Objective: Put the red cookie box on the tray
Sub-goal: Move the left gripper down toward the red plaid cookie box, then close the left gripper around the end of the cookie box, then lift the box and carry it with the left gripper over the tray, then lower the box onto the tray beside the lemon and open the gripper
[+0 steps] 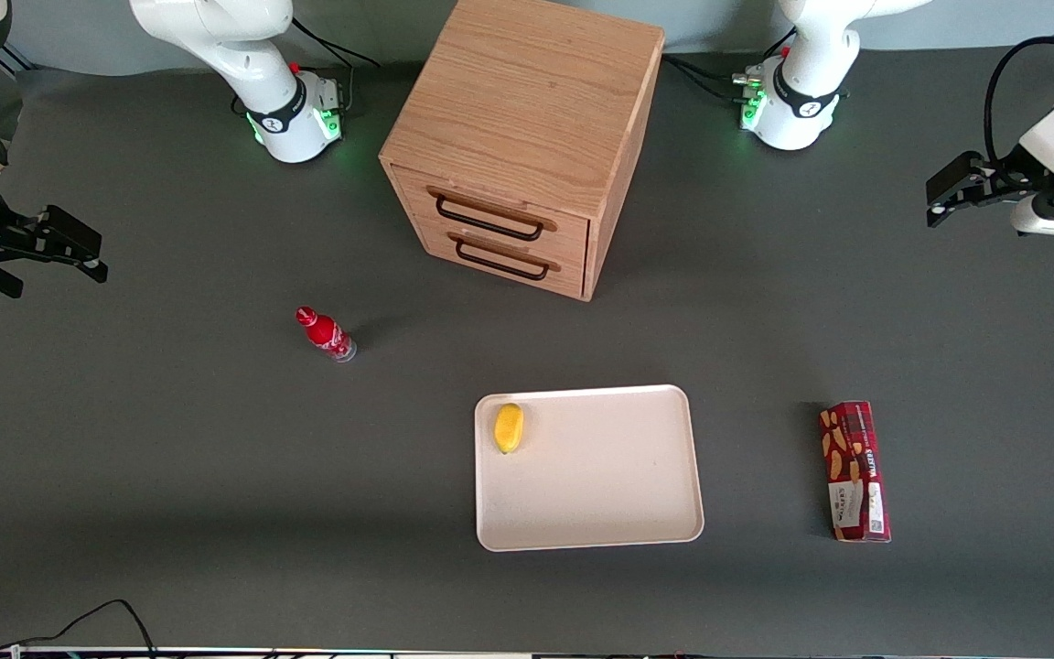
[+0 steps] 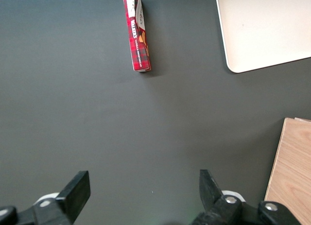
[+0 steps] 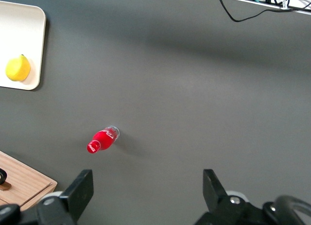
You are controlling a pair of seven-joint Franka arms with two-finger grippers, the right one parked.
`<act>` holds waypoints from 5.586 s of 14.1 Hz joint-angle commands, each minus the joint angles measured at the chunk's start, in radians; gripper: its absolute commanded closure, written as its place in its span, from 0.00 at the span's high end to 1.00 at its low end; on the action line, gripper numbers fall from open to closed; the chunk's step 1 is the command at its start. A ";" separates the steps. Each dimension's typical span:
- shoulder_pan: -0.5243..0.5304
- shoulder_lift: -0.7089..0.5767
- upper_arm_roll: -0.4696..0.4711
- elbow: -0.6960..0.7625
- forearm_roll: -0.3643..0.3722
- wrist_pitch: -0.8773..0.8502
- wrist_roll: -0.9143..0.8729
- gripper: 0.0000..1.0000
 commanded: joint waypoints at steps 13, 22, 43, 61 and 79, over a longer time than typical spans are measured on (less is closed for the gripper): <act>0.001 0.542 0.019 0.477 0.036 0.044 -0.038 1.00; -0.028 0.877 0.017 0.453 0.157 0.552 -0.158 1.00; -0.040 0.821 -0.075 0.641 0.211 0.222 -0.212 0.00; -0.379 1.058 -0.104 0.694 0.346 0.465 -0.595 0.00; -0.373 1.079 -0.098 0.671 0.397 0.434 -0.626 1.00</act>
